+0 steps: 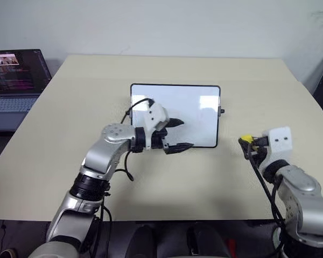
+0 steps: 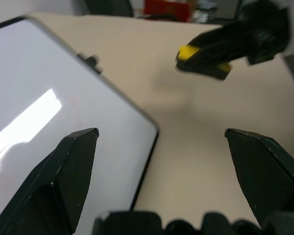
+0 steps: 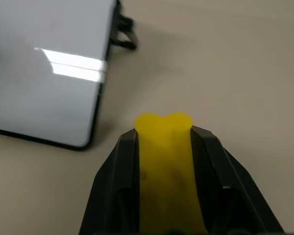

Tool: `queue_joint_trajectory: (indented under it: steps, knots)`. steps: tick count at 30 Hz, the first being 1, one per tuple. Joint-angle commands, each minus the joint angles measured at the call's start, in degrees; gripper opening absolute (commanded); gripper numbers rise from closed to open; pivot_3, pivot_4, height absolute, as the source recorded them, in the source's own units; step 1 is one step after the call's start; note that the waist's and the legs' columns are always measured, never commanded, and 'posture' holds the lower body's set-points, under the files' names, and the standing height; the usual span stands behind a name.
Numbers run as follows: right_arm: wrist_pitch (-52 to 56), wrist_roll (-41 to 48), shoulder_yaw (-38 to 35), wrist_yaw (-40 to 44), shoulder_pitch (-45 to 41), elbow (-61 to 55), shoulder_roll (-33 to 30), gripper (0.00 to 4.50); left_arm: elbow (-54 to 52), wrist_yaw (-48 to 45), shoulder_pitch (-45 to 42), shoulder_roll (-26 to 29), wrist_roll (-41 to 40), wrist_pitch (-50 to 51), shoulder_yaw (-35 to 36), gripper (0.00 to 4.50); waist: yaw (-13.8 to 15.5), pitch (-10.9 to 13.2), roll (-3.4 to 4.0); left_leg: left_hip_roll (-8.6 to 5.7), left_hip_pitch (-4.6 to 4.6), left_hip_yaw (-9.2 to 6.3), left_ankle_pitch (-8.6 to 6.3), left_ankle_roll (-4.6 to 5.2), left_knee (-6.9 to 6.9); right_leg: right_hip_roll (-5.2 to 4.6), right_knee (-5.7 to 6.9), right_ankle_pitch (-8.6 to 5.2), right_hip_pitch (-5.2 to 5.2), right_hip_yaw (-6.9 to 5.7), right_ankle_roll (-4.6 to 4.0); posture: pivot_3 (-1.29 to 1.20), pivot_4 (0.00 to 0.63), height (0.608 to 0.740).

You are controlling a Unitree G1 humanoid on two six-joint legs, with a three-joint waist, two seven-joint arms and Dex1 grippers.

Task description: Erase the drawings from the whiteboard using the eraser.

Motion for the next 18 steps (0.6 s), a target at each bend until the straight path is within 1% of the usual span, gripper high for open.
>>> queue_joint_trajectory:
  steps: [1, 4, 11, 18]
  knots:
    - [-4.77, -0.16, 0.35, -3.19, -0.55, 3.44, 0.14, 1.11, 1.54, -2.83, -2.63, -1.69, 0.42, -3.02, -2.62, 4.5, -0.44, 0.0, 0.0, 0.01, 0.04, 0.0, 0.01, 0.01, 0.0, 0.03, 0.01, -0.03, 0.02, 0.01, 0.05, 0.0, 0.15, 0.74]
    - [-7.7, -0.01, 0.97, -4.79, -3.04, 10.04, -0.22, 1.11, 4.9, -5.55, -4.68, -3.84, 1.82, -6.03, -5.82, 4.5, -0.49, 0.0, 0.02, -0.05, 0.09, 0.0, 0.02, 0.01, 0.04, 0.16, 0.0, -0.03, 0.09, 0.0, 0.07, 0.0, 0.15, 0.74]
    - [-11.69, 0.87, 1.44, -6.24, -7.17, 18.89, -1.23, 1.11, 10.78, -6.52, -6.19, -6.06, 5.95, -12.09, -8.42, 4.5, -0.51, 0.0, 0.04, -0.05, 0.03, -0.02, 0.02, 0.02, -0.01, 0.26, -0.02, 0.08, 0.03, 0.0, -0.17, 0.0, 0.15, 0.74]
    - [-12.21, 1.12, 2.51, -5.91, -8.0, 21.61, -3.53, 1.11, 12.78, -4.86, -5.93, -6.42, 7.86, -13.36, -7.36, 4.5, -0.45, 0.01, 0.04, 0.0, -0.06, -0.02, 0.01, 0.03, -0.03, 0.15, -0.06, 0.05, -0.01, 0.01, -0.15, 0.0, 0.15, 0.74]
